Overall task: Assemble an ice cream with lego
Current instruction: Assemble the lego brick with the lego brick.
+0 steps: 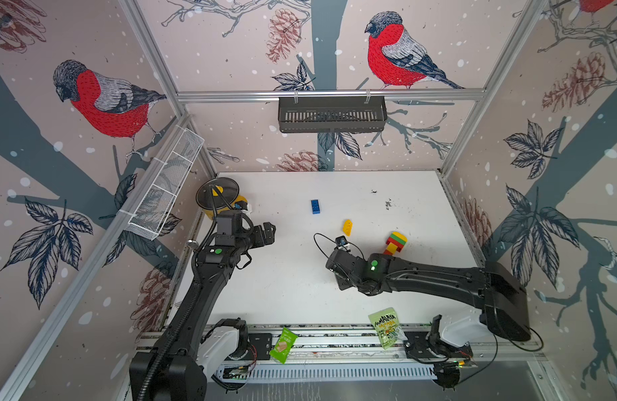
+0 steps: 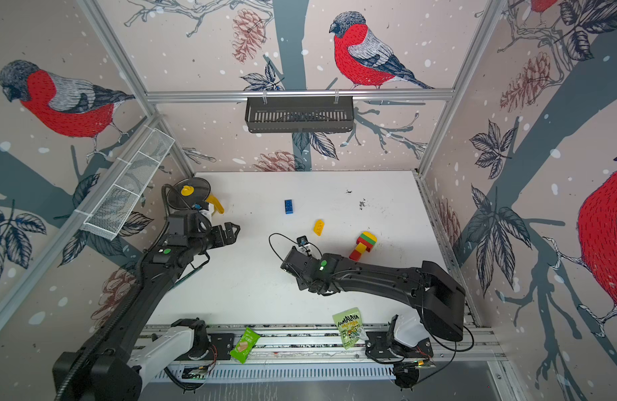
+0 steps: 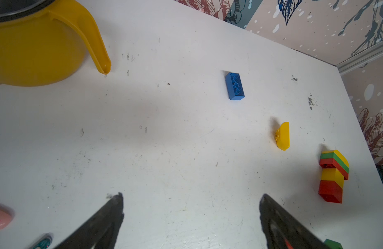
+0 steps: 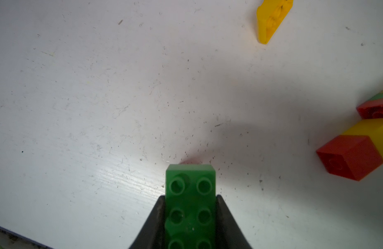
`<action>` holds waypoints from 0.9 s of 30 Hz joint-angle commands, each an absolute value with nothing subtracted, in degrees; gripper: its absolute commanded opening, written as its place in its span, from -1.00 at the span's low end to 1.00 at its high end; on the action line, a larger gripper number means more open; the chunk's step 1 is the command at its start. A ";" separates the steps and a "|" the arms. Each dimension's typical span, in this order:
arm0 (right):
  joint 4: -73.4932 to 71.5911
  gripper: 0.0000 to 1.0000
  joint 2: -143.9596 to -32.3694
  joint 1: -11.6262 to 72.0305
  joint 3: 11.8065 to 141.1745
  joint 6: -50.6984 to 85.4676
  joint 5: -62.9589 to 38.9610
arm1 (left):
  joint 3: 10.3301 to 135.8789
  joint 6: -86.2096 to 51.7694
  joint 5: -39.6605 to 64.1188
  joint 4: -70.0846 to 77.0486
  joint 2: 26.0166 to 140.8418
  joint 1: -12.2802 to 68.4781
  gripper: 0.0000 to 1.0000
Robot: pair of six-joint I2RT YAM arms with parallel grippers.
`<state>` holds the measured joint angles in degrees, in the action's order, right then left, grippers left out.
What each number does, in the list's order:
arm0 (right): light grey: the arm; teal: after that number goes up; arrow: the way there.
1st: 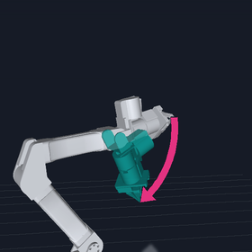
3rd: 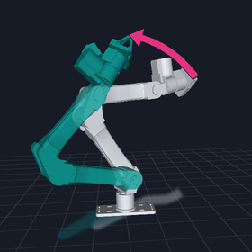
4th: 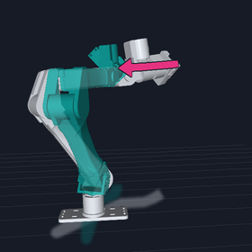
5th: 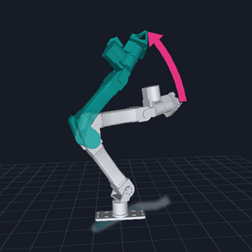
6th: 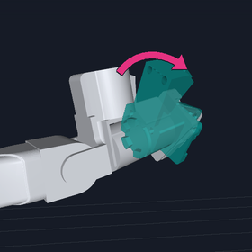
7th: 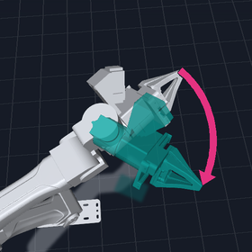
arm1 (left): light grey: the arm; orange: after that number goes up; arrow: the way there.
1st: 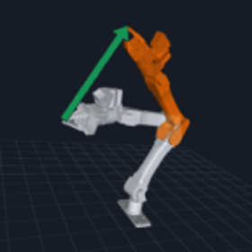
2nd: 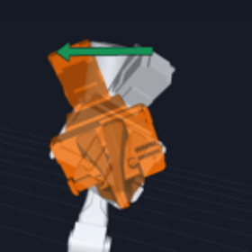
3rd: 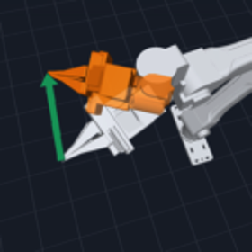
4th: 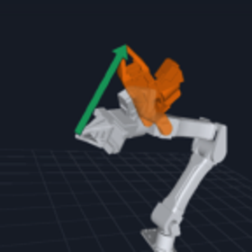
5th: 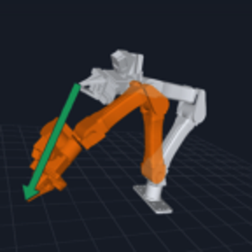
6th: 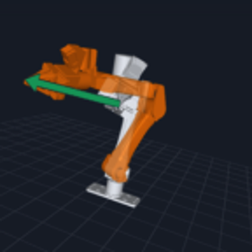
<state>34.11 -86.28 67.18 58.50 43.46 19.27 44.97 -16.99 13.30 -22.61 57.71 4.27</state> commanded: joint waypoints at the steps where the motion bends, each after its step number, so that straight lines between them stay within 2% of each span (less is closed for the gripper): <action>1: 36.91 -0.58 -87.01 67.45 59.39 43.78 18.10 | 44.88 -16.71 12.83 -21.22 57.52 4.22 0.95; 21: 44.28 -0.68 -95.56 69.00 57.61 45.22 17.15 | 44.90 -16.58 12.33 -21.36 56.84 4.22 0.95; 27: 43.54 -0.67 -90.39 69.34 57.35 46.76 18.72 | 44.95 -16.56 12.04 -21.69 56.47 4.22 0.95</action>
